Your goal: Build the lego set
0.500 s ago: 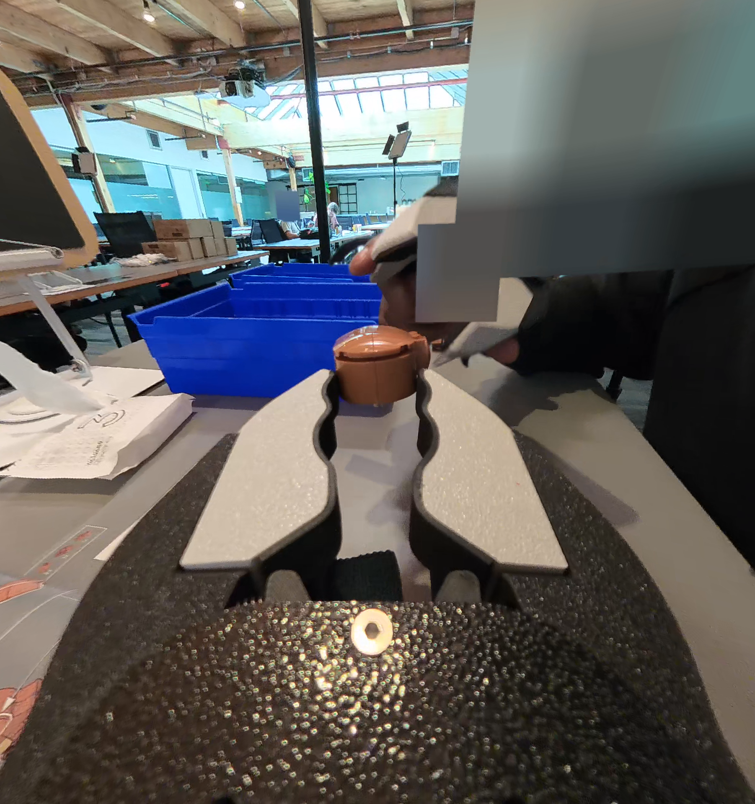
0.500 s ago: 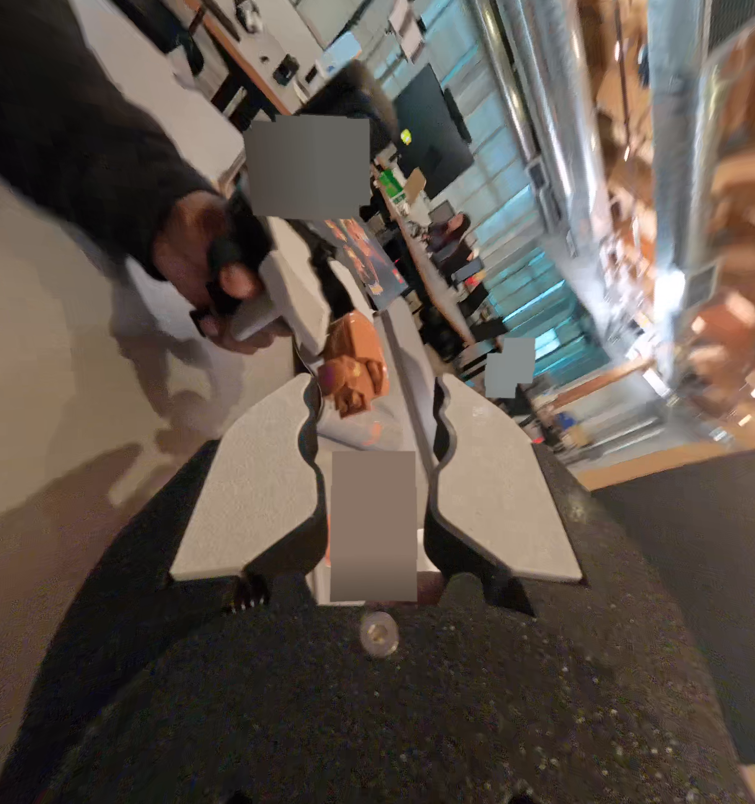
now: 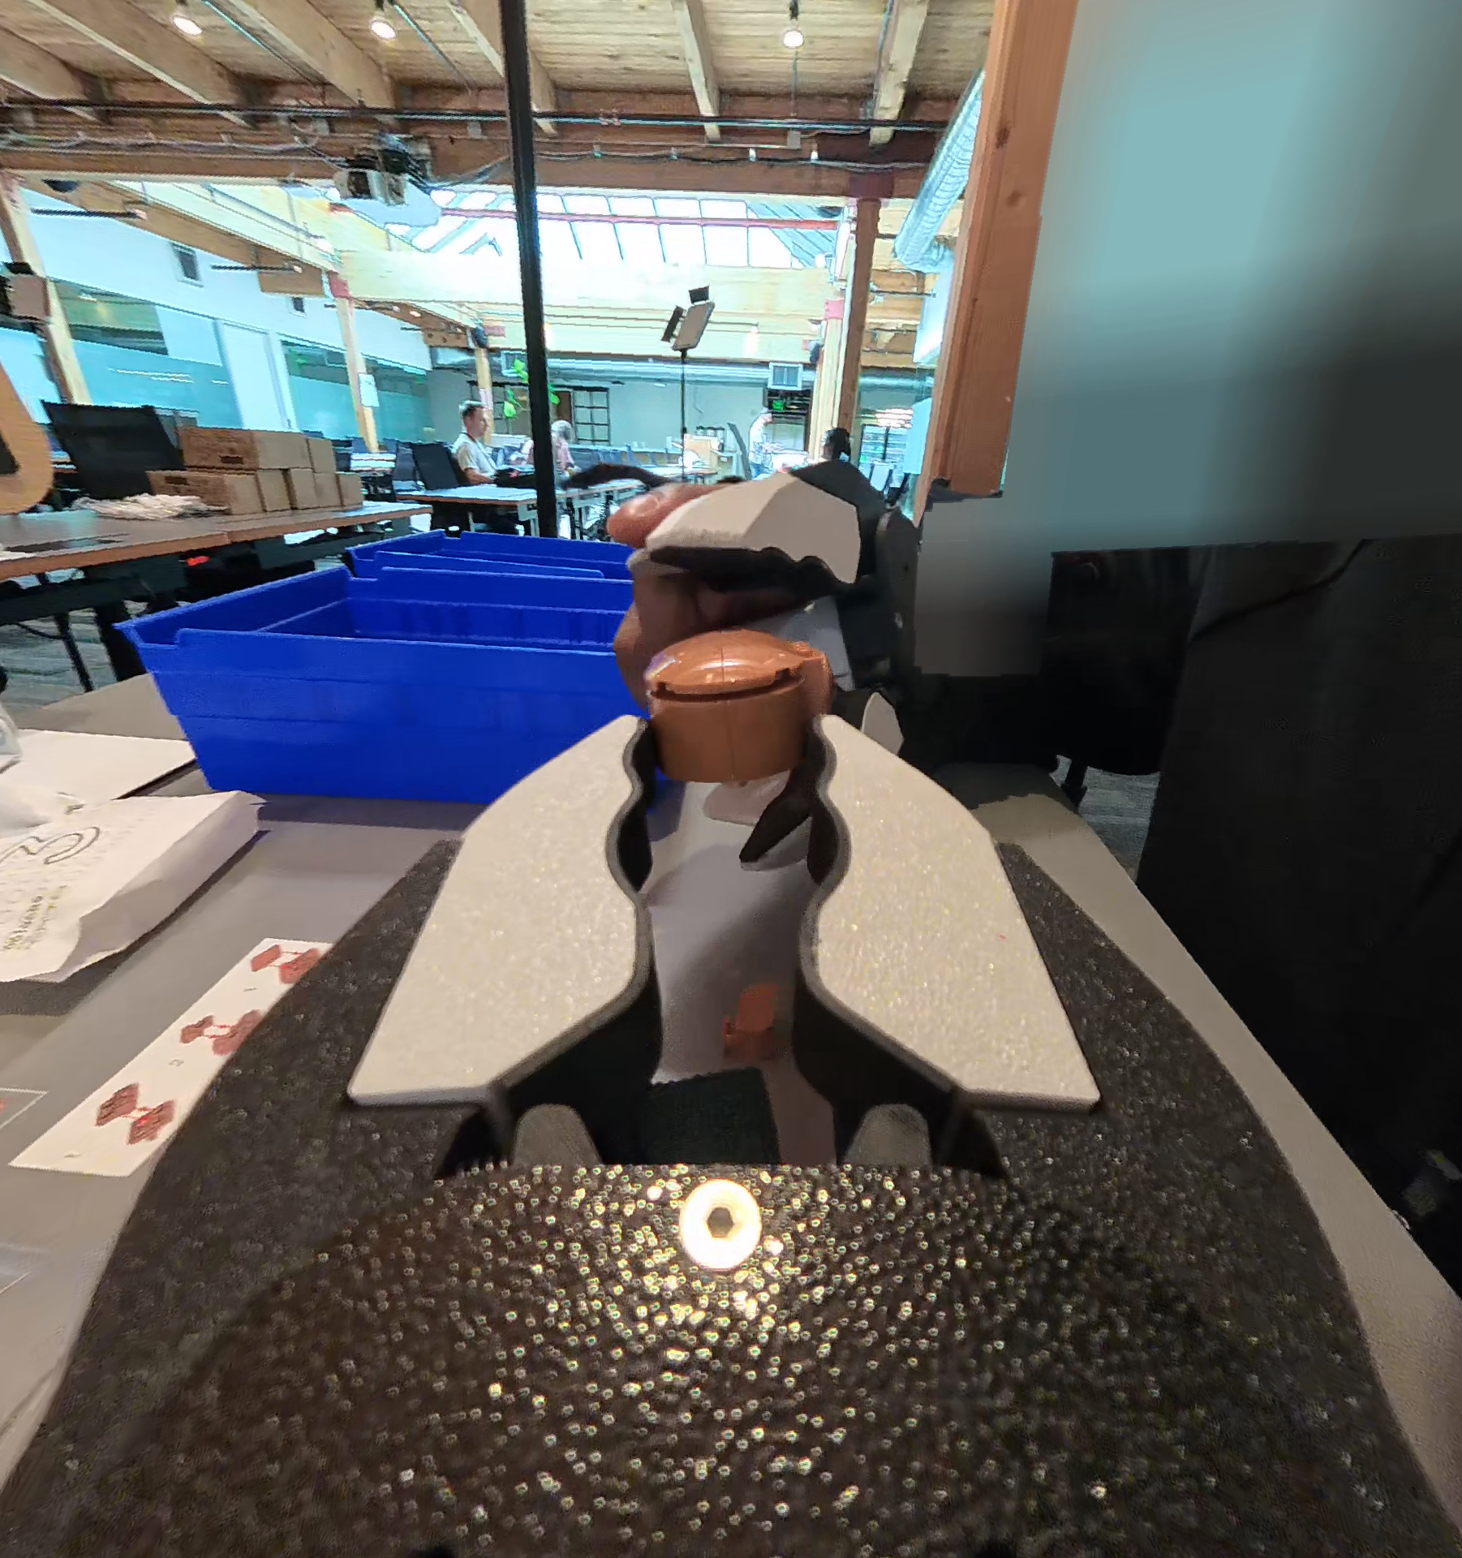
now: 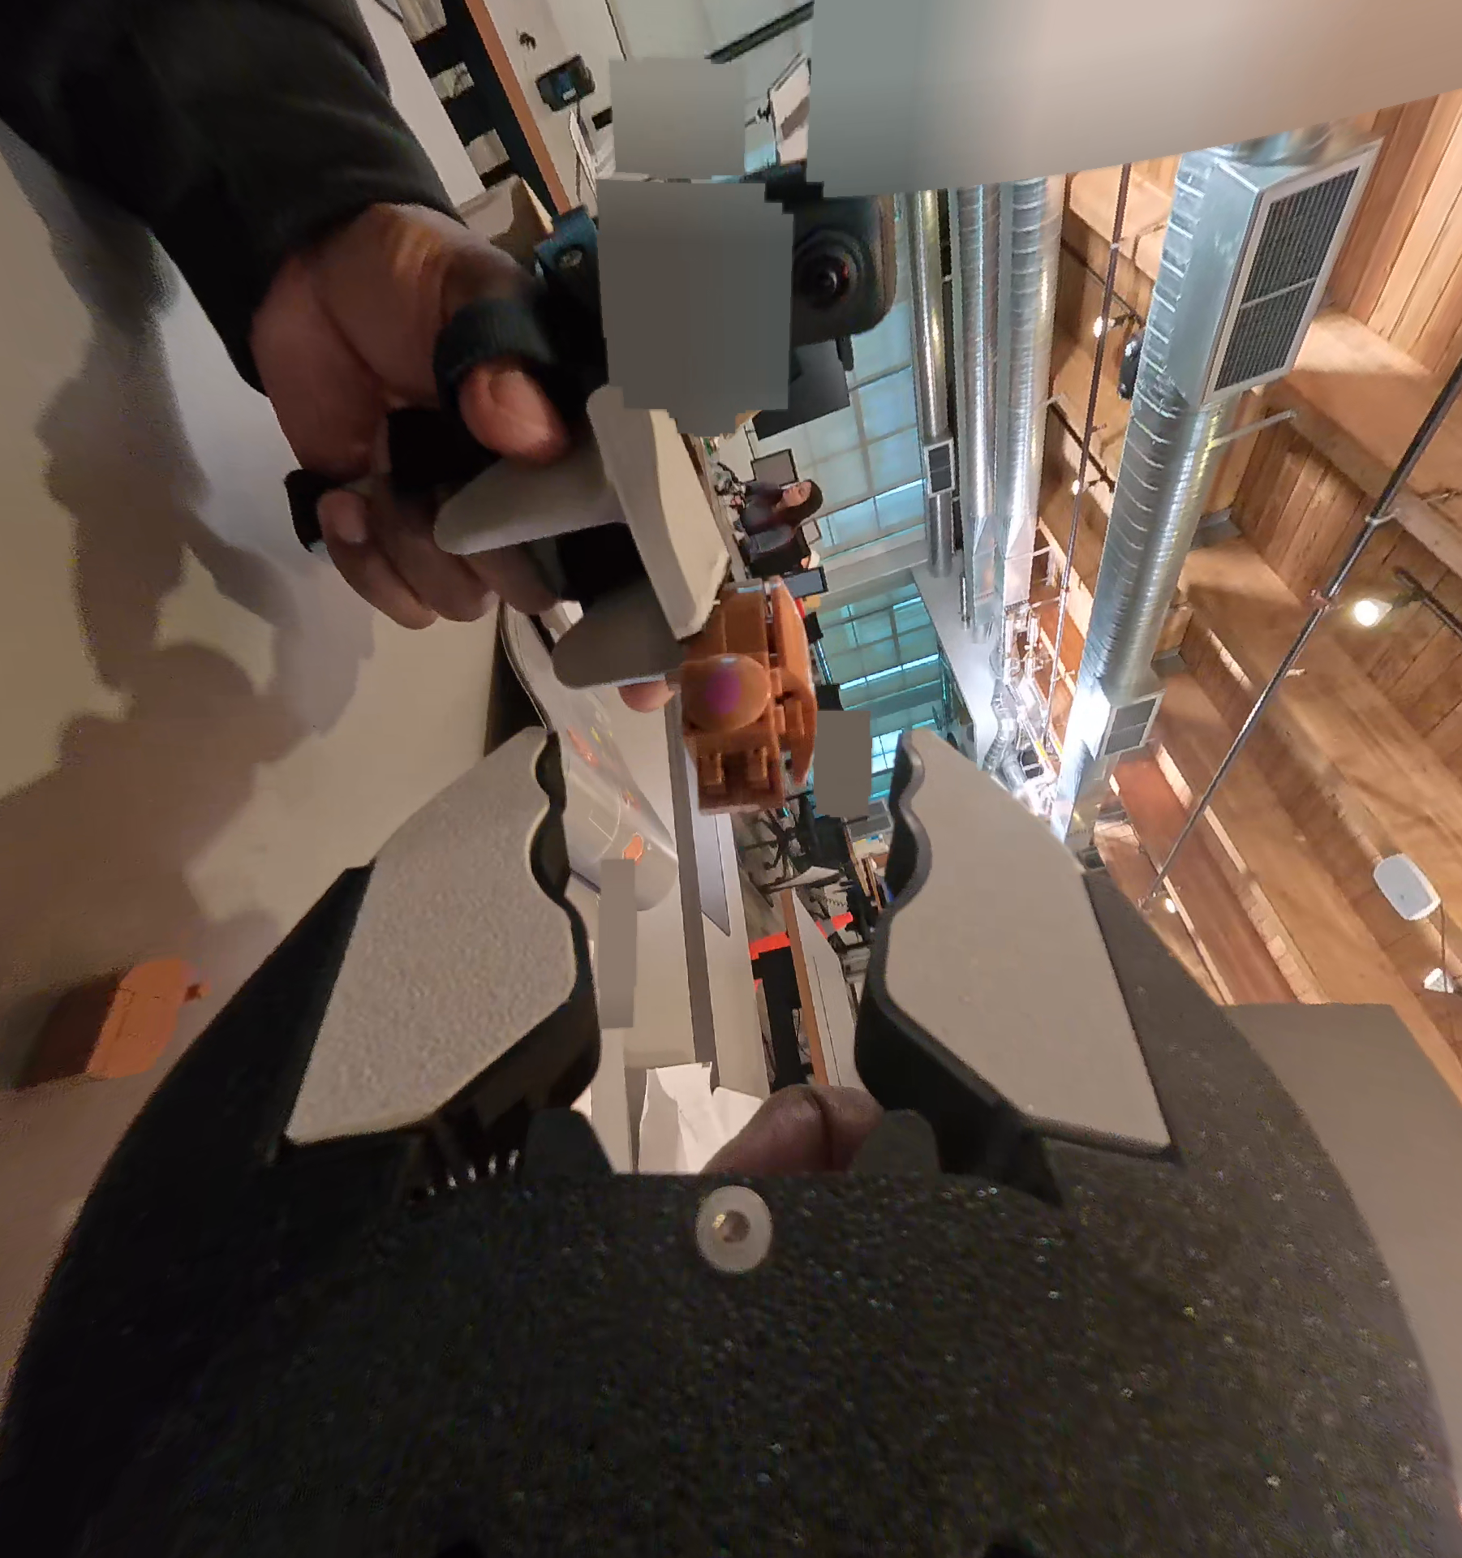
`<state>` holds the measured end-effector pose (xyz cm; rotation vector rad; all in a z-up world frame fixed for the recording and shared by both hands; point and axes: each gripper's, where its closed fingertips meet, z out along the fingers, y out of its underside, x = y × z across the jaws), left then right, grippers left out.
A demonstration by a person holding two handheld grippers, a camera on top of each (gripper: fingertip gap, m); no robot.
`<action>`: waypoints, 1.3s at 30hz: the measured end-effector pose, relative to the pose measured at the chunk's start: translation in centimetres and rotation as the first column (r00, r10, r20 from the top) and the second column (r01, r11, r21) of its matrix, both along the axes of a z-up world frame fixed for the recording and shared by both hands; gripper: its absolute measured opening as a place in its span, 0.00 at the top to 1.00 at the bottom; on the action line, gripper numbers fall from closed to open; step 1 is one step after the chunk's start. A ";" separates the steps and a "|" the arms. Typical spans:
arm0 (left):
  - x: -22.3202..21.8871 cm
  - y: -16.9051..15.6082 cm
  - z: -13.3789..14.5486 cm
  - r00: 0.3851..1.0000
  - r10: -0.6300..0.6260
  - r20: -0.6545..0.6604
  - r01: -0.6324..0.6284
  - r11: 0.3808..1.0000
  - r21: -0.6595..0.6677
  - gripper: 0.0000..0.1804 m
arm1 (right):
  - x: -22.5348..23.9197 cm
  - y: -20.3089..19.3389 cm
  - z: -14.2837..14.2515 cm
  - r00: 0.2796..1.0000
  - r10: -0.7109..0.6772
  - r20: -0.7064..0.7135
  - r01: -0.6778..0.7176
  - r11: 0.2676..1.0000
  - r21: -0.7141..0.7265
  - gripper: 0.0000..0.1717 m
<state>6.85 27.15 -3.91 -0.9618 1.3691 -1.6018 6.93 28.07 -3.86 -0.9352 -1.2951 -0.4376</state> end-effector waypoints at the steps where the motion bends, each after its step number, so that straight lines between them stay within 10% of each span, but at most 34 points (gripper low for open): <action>1: 0.0 -0.2 0.0 1.000 -0.009 0.000 0.009 1.000 0.001 0.82 | -0.2 -0.1 0.0 1.000 0.013 0.003 -0.013 1.000 0.003 0.57; 27: -0.8 -4.5 0.2 0.967 -0.253 0.026 0.254 0.966 -0.050 0.82 | -3.4 -2.2 0.0 0.985 0.173 -0.006 -0.172 0.982 0.081 0.58; 33: -0.6 -4.8 -0.4 0.967 -0.255 -0.002 0.254 0.967 -0.024 0.82 | -3.5 -2.7 0.0 0.984 0.176 0.016 -0.176 0.977 0.122 0.79; 39: -0.5 -4.6 -0.5 0.972 -0.237 -0.003 0.237 0.971 -0.020 0.81 | -3.2 -2.4 -0.1 0.989 0.144 0.035 -0.148 0.979 0.143 0.79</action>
